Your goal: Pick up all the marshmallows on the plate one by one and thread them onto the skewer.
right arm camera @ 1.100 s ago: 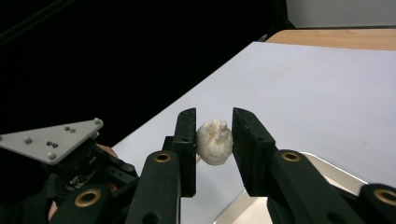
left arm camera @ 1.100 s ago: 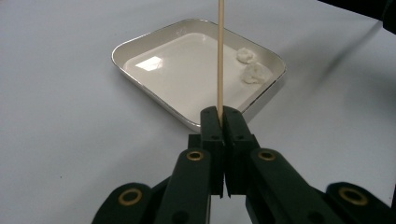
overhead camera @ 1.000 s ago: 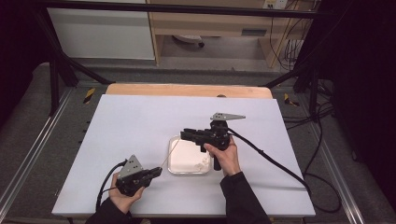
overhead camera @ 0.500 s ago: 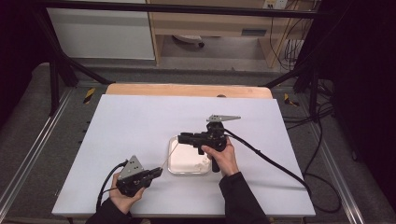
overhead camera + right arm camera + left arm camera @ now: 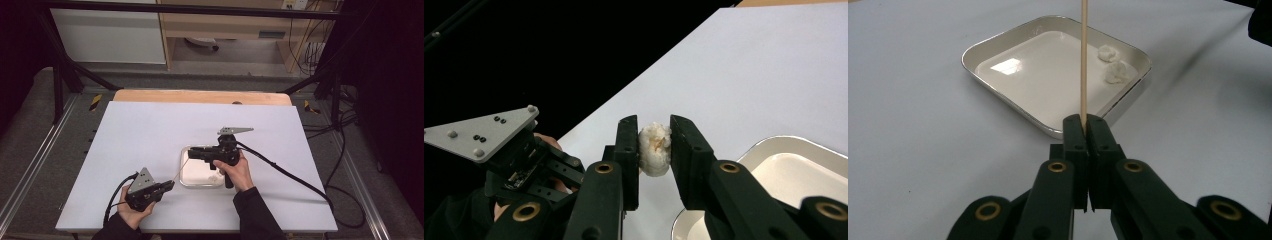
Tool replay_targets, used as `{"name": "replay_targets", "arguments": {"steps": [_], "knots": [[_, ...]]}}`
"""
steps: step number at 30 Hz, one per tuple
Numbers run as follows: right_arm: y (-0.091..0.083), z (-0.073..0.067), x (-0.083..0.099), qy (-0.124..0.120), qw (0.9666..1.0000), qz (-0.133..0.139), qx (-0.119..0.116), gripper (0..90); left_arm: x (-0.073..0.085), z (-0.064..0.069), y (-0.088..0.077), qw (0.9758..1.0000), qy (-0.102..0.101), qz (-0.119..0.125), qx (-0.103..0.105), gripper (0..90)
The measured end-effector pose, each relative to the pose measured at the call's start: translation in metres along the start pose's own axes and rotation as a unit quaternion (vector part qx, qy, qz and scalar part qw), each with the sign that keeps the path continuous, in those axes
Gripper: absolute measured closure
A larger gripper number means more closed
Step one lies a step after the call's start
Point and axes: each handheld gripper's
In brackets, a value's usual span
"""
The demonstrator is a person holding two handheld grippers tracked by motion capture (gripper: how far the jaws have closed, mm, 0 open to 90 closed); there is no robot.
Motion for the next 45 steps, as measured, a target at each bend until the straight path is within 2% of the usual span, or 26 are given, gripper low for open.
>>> {"name": "replay_targets", "arguments": {"steps": [4,8,15,25,36,41,45], "knots": [[0.003,-0.001,0.004,0.000,1.0000,-0.004,0.001,75.7,0.000,0.000,0.000,1.0000,0.000,-0.005,-0.001,88.7],[0.007,-0.002,0.009,0.002,0.9999,-0.013,-0.002,75.7,-0.001,0.000,0.000,1.0000,-0.003,0.003,0.005,88.7],[0.020,-0.001,0.025,0.007,0.9995,-0.031,-0.002,75.3,-0.001,0.001,0.004,1.0000,-0.004,-0.006,0.001,88.7],[0.032,-0.002,0.044,0.006,0.9989,-0.047,-0.003,74.8,-0.003,0.006,0.012,0.9998,-0.017,-0.008,-0.001,88.6],[0.034,-0.003,0.048,-0.003,0.9984,-0.056,0.002,73.1,-0.003,0.006,0.015,0.9997,-0.022,-0.009,0.002,88.5],[0.022,-0.009,0.038,-0.032,0.9984,-0.042,0.021,57.9,-0.002,0.004,0.012,0.9996,-0.025,-0.009,-0.003,88.5],[0.010,-0.013,0.029,-0.066,0.9956,-0.045,0.050,42.7,-0.002,0.001,0.009,0.9996,-0.029,-0.006,-0.004,88.5]]}}
Point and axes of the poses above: each handheld gripper's, and its own axes: y roughly forward along the jaws, x roughly out of its underside, z roughly to its right, and after that the axes turned 3 degrees about -x, right-handed
